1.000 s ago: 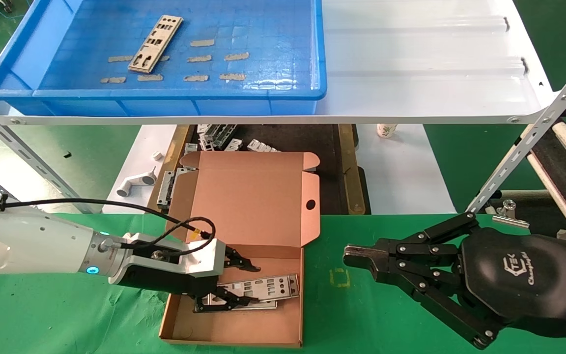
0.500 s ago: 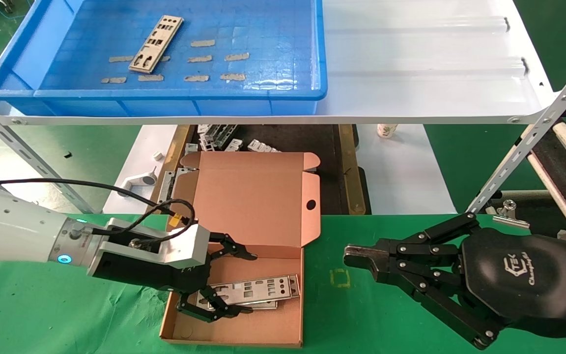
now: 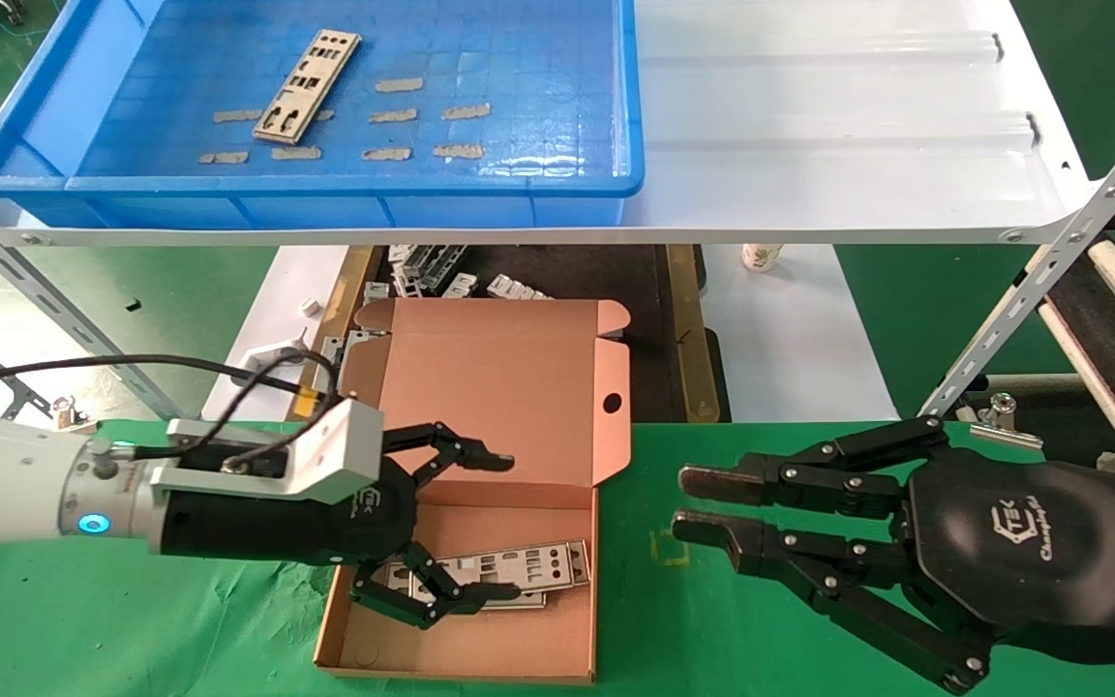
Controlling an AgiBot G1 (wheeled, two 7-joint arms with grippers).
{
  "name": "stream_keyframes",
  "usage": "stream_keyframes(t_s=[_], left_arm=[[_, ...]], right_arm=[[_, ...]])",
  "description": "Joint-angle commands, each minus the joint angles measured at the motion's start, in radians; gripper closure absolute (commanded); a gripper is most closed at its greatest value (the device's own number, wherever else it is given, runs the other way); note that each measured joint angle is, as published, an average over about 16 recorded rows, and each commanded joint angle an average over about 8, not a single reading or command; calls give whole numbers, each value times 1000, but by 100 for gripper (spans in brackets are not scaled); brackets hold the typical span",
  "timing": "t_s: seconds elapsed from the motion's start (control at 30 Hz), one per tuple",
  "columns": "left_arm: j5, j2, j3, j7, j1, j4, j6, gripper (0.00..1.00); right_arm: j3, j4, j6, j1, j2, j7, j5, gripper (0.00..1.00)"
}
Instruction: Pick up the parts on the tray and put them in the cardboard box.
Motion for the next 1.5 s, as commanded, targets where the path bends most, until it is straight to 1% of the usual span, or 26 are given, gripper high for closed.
stream_keyframes(t_s=[0.03,1.27,1.5], left_arm=[[-13,-15,-22,-21,17,-33,-1,0],[-255,-293,-426,-415,339,-638,-21,0],[-288,-330,-481,-464,382,-720,-22,0]], right_arm=[[0,0,0,0,0,0,0,0],[0,0,0,0,0,0,0,0],[0,0,0,0,0,0,0,0]])
